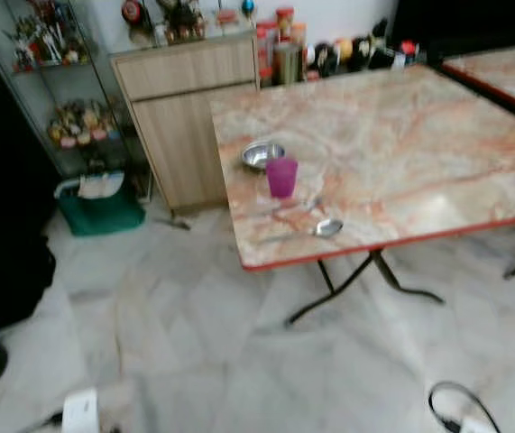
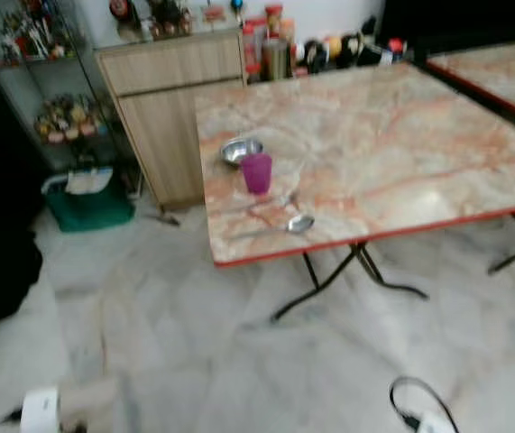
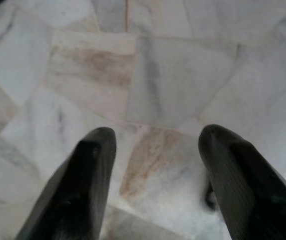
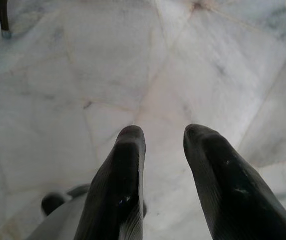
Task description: Setting the table
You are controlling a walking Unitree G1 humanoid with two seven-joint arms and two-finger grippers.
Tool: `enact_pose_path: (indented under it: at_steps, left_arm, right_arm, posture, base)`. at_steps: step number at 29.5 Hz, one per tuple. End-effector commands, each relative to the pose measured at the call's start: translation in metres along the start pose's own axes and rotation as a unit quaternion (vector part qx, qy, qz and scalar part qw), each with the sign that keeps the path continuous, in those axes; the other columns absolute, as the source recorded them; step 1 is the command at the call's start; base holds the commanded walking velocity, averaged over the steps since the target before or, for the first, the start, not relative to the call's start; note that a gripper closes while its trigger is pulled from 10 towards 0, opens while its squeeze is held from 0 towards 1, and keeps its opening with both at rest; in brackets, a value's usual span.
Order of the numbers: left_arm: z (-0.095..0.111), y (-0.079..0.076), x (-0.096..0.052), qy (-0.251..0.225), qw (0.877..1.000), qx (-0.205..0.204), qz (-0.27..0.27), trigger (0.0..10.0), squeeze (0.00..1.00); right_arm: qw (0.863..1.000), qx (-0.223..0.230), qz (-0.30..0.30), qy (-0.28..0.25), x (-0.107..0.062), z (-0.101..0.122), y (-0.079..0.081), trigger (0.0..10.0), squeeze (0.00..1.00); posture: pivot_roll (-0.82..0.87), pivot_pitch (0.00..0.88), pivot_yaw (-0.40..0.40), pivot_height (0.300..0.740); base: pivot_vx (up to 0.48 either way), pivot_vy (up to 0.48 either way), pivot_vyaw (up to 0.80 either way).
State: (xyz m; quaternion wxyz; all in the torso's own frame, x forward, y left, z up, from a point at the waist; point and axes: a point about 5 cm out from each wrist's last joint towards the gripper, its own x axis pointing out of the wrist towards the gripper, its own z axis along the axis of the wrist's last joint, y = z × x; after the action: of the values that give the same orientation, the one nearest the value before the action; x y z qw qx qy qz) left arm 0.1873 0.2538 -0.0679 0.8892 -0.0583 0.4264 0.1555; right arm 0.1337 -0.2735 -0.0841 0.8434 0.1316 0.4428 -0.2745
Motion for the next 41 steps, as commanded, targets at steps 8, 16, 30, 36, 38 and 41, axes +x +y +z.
enact_pose_path:
  at_steps: [8,16,30,36,38,41]
  left_arm:
    - [0.0037,0.0078,-0.0001,-0.003,1.0,0.004,0.01,10.0,0.0]
    - [0.0045,0.0078,0.0,-0.004,1.0,0.009,0.009,10.0,0.0]
    - [0.0048,0.0073,0.0,-0.006,1.0,0.007,0.009,10.0,0.0]
    - [0.0051,0.0075,0.0,-0.006,1.0,0.01,0.009,10.0,0.0]
    - [0.0052,0.0076,0.0,-0.006,1.0,0.01,0.008,10.0,0.0]
    - [0.0052,0.0075,0.0,-0.006,1.0,0.011,0.007,10.0,0.0]
  right_arm:
    - [1.0,0.005,0.008,-0.003,0.0006,0.0017,0.0069,10.0,0.0]
    - [1.0,0.006,0.007,-0.004,0.0006,0.0021,0.0069,10.0,0.0]
    - [1.0,0.007,0.007,-0.002,0.0007,0.0022,0.0067,10.0,0.0]
    - [1.0,0.006,0.009,0.001,0.0007,0.0015,0.0073,10.0,0.0]
    - [1.0,0.006,0.009,0.002,0.0007,0.0015,0.0074,10.0,0.0]
    - [1.0,0.005,0.009,0.002,0.0007,0.0014,0.0074,10.0,0.0]
  posture:
    - [0.02,0.053,0.073,0.74]
    - [0.02,0.059,0.073,0.74]
    - [0.02,0.062,0.07,0.74]
    - [0.02,0.06,0.071,0.74]
    - [0.03,0.06,0.071,0.74]
    - [0.02,0.059,0.072,0.74]
  base:
    - [0.0,0.48,0.0]
    - [0.0,0.18,0.0]
    - [0.0,0.0,0.0]
    - [0.0,0.0,-0.78]
    - [0.0,0.0,-0.8]
    - [0.0,0.0,-0.8]
